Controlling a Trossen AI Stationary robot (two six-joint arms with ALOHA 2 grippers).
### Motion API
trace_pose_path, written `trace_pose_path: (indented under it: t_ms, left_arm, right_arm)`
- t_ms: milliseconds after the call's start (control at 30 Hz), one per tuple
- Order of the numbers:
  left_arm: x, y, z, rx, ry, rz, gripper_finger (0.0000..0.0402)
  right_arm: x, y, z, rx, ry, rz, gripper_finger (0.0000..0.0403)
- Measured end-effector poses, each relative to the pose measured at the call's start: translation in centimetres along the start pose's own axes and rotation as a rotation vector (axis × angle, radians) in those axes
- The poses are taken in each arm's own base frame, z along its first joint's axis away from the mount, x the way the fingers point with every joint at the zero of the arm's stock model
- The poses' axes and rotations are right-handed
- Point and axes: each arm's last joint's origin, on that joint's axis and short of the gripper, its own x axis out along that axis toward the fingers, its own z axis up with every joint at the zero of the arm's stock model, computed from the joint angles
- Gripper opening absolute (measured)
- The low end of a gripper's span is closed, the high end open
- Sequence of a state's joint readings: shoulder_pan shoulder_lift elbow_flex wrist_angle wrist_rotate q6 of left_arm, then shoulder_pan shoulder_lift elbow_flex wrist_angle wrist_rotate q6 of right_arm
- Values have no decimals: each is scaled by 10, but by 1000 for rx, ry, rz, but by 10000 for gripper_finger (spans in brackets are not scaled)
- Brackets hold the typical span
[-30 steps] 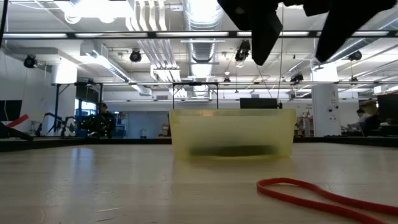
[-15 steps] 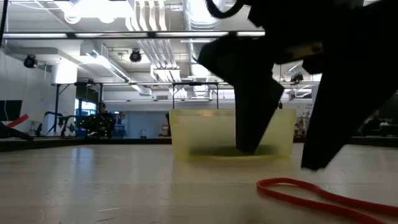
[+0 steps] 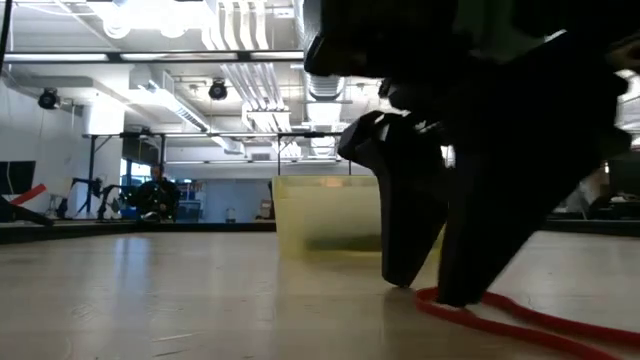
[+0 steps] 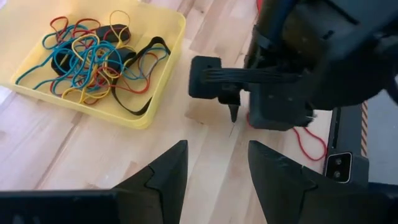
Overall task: Pick and place rubber bands into bin
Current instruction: Put the red rubber band into the yellow bin
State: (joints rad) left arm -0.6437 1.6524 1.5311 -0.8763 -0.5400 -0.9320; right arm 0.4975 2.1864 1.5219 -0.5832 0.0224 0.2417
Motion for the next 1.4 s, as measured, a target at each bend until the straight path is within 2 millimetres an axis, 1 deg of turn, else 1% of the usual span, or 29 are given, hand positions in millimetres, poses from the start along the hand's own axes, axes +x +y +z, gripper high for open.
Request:
trace_pose_path:
  t_ms: [133, 300, 400, 500, 700, 900, 967, 1067, 1167, 1300, 1400]
  left_arm:
    - [0, 0, 0, 6, 6, -2, 152]
    - [0, 0, 0, 20, 11, -5, 152]
    - [0, 0, 0, 27, 11, -5, 152]
    - [0, 0, 0, 27, 11, -5, 152]
    - [0, 0, 0, 26, 11, -9, 152]
    - [0, -1, 0, 23, 9, -12, 152]
    - [0, -1, 0, 22, 10, -12, 152]
    - [0, -1, 0, 21, 9, -13, 152]
    - [0, -1, 0, 18, 6, -16, 152]
    - [0, -1, 0, 17, 5, -17, 152]
    - [0, -1, 0, 17, 5, -18, 152]
  right_arm:
    - [9, 0, -6, 47, 25, -10, 152]
    - [13, 14, -11, 31, 23, -57, 101]
    - [14, 24, -15, 9, 5, -114, 83]
    - [16, 29, -17, 32, 1, -126, 74]
    - [19, 31, -18, 82, 36, -39, 55]
    - [17, 28, -18, 104, 76, 51, 12]
    - [11, 28, -16, 119, 72, 64, 9]
    - [-6, 25, -8, 142, 31, 63, 8]
    - [-24, 17, -4, 161, -15, -6, 8]
    - [-72, 2, 7, 219, -140, -89, 8]
    - [-101, -11, 3, 240, -168, -210, 8]
